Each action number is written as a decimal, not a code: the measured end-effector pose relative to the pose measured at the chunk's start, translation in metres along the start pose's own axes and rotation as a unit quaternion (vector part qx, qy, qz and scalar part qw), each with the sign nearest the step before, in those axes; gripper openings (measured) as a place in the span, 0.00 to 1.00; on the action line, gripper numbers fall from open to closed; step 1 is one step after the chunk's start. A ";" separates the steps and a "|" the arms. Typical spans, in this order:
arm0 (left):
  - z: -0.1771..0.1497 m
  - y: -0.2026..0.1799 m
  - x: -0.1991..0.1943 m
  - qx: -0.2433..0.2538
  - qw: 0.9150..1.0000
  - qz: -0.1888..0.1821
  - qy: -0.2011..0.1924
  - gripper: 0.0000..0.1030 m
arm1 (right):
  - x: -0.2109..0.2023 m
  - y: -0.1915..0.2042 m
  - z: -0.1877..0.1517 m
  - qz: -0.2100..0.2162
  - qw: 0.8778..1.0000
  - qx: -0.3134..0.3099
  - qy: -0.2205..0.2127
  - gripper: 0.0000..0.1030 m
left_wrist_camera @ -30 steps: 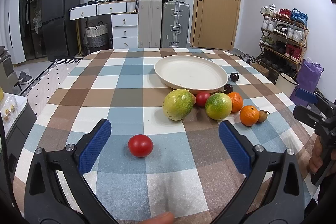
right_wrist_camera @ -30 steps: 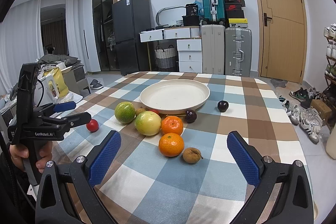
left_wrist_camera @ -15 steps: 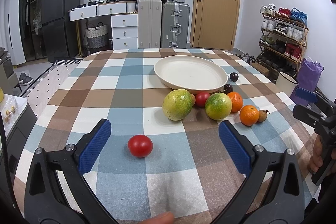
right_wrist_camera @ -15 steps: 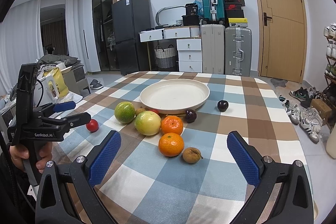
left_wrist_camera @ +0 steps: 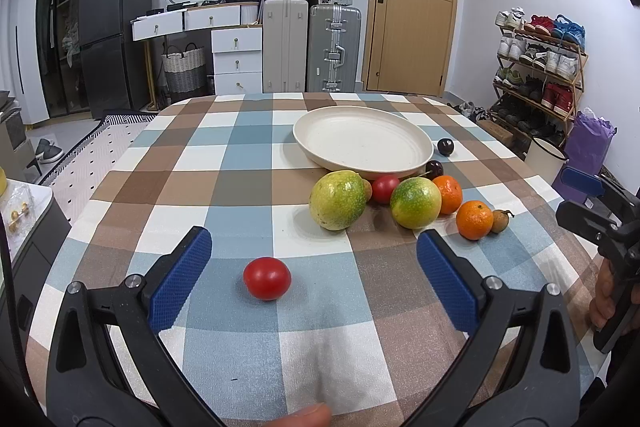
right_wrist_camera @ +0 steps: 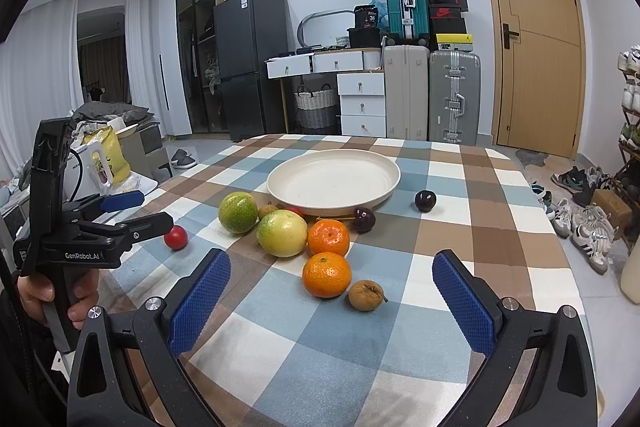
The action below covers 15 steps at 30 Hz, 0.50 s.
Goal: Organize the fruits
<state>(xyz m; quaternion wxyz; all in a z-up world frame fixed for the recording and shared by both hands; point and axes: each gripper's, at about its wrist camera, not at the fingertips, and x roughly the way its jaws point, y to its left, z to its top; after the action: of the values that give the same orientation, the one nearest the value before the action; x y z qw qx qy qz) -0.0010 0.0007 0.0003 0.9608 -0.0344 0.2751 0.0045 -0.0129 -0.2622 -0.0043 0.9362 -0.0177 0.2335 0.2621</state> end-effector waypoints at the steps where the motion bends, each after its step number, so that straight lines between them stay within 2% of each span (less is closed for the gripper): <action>1: 0.000 0.000 0.000 0.000 1.000 0.000 0.000 0.99 | 0.000 0.000 0.000 0.000 1.000 0.000 0.000 1.00; 15: 0.000 0.000 0.000 0.001 1.000 0.000 0.000 0.99 | 0.001 -0.001 -0.001 -0.001 1.000 0.000 0.002 1.00</action>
<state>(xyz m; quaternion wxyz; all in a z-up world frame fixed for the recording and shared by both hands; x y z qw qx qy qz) -0.0008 0.0005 0.0002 0.9608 -0.0339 0.2750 0.0045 -0.0120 -0.2633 -0.0054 0.9359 -0.0183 0.2358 0.2612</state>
